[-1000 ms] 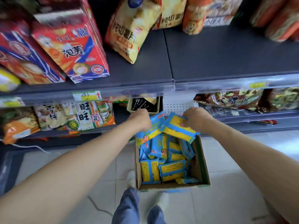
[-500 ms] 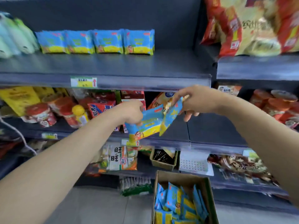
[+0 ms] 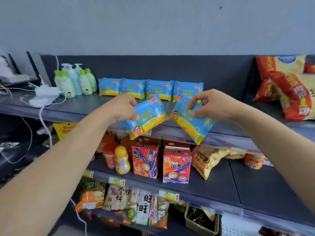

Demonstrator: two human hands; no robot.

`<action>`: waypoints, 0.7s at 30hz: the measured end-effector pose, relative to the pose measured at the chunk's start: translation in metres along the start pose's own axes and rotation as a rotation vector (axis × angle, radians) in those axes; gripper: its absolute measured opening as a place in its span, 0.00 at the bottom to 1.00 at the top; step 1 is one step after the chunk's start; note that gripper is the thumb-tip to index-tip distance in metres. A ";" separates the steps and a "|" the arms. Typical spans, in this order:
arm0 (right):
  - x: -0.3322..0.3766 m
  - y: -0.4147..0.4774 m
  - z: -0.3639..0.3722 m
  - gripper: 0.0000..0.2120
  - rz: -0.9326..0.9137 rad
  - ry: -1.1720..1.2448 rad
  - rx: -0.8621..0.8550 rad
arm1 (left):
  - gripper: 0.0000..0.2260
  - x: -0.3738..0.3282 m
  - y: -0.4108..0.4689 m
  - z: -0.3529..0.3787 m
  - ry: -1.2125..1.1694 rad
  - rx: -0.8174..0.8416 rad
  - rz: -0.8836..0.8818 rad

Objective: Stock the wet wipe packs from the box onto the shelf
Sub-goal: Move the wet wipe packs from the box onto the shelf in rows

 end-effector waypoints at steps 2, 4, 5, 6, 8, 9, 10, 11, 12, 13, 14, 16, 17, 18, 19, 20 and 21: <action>0.014 0.029 0.006 0.14 -0.027 0.018 -0.074 | 0.14 0.020 0.028 -0.022 -0.028 -0.101 -0.011; 0.027 0.058 0.017 0.23 -0.060 -0.002 -0.140 | 0.12 0.041 0.057 -0.045 -0.037 -0.211 -0.008; 0.033 0.074 0.023 0.25 -0.067 -0.031 -0.170 | 0.11 0.051 0.072 -0.055 -0.040 -0.263 -0.006; 0.039 0.089 0.030 0.25 -0.076 -0.062 -0.196 | 0.11 0.061 0.088 -0.064 -0.048 -0.308 -0.009; 0.049 0.120 0.045 0.21 -0.084 -0.105 -0.237 | 0.12 0.080 0.118 -0.078 -0.041 -0.370 -0.010; 0.053 0.133 0.052 0.19 -0.086 -0.124 -0.248 | 0.13 0.088 0.130 -0.083 -0.021 -0.390 -0.012; 0.058 0.147 0.060 0.17 -0.088 -0.142 -0.253 | 0.14 0.097 0.142 -0.086 0.000 -0.404 -0.012; 0.062 0.161 0.069 0.17 -0.090 -0.157 -0.253 | 0.14 0.107 0.156 -0.090 0.020 -0.412 -0.011; 0.067 0.174 0.079 0.16 -0.091 -0.168 -0.252 | 0.14 0.117 0.170 -0.092 0.040 -0.417 -0.010; 0.070 0.187 0.089 0.16 -0.089 -0.172 -0.248 | 0.14 0.127 0.183 -0.093 0.064 -0.413 -0.005; 0.073 0.199 0.100 0.16 -0.086 -0.174 -0.244 | 0.14 0.137 0.196 -0.092 0.087 -0.398 0.002; 0.078 0.220 0.119 0.16 -0.083 -0.180 -0.235 | 0.15 0.156 0.221 -0.086 0.121 -0.348 0.011; 0.080 0.230 0.129 0.16 -0.081 -0.182 -0.230 | 0.15 0.164 0.232 -0.083 0.134 -0.321 0.016; 0.082 0.240 0.138 0.16 -0.078 -0.185 -0.222 | 0.16 0.171 0.242 -0.079 0.141 -0.296 0.019; 0.083 0.248 0.146 0.17 -0.072 -0.187 -0.211 | 0.17 0.177 0.252 -0.074 0.141 -0.272 0.027; 0.084 0.256 0.155 0.17 -0.063 -0.188 -0.199 | 0.17 0.182 0.262 -0.070 0.136 -0.249 0.037; 0.084 0.263 0.163 0.17 -0.055 -0.191 -0.183 | 0.17 0.186 0.271 -0.066 0.133 -0.229 0.049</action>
Point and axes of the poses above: each hand's wrist, its own y-axis towards the middle knuckle, its own z-axis out of the palm, x = y × z, the point moved 6 cm from there along y, towards the middle knuckle, and after that the axes turned 11 degrees about -x, right-handed, at the moved point
